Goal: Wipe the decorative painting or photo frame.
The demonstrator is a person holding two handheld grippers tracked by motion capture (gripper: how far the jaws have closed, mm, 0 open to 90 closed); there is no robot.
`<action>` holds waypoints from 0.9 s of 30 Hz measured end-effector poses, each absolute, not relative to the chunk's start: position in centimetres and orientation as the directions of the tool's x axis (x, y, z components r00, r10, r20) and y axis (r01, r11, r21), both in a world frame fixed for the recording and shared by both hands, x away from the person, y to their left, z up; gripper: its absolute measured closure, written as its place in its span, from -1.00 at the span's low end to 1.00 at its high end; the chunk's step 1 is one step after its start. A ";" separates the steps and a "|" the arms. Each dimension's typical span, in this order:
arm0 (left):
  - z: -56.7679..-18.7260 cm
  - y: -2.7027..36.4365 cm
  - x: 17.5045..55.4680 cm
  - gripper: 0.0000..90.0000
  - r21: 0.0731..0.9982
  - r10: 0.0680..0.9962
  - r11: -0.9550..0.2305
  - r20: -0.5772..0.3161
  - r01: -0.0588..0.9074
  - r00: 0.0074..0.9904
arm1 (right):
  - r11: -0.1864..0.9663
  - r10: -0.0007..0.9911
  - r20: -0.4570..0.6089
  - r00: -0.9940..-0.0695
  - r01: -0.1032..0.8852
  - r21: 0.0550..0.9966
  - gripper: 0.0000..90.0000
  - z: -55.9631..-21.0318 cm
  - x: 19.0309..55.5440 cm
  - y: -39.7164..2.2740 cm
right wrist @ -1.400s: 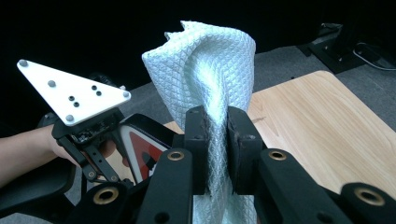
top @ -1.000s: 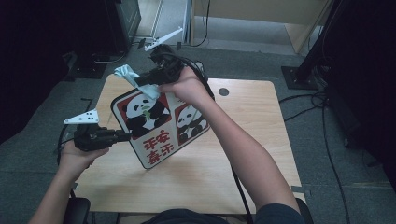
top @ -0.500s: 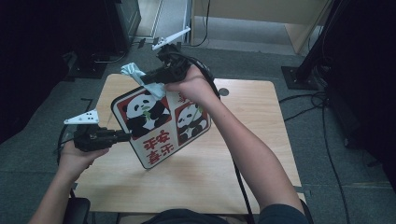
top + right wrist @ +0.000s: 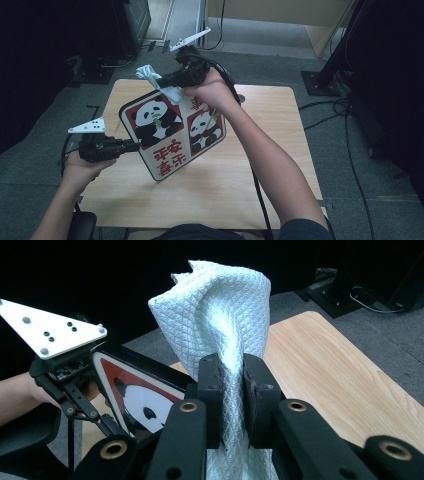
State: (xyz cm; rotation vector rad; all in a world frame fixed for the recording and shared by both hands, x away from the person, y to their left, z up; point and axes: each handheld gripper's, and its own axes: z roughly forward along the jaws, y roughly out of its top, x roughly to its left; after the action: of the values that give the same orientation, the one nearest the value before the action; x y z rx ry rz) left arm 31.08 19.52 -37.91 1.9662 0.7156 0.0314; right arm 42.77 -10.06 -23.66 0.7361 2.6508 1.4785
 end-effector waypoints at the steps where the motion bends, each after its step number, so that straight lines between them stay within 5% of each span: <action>1: -37.9 19.5 31.1 0.75 0.822 0.494 -0.323 -0.275 0.469 0.824 | 0.441 0.409 0.208 -0.889 0.391 0.808 0.79 -23.7 42.8 -10.1; 27: -37.9 19.7 31.2 0.75 0.820 0.500 -0.317 -0.282 0.476 0.819 | 0.409 0.459 0.210 -0.863 0.415 0.812 0.79 -23.7 44.0 -12.9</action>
State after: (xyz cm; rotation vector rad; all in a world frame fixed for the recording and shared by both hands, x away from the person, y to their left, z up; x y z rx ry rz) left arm 31.18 19.67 -37.94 1.9617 0.7275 0.0290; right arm 43.96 -12.90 -23.72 0.8068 2.5985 1.4771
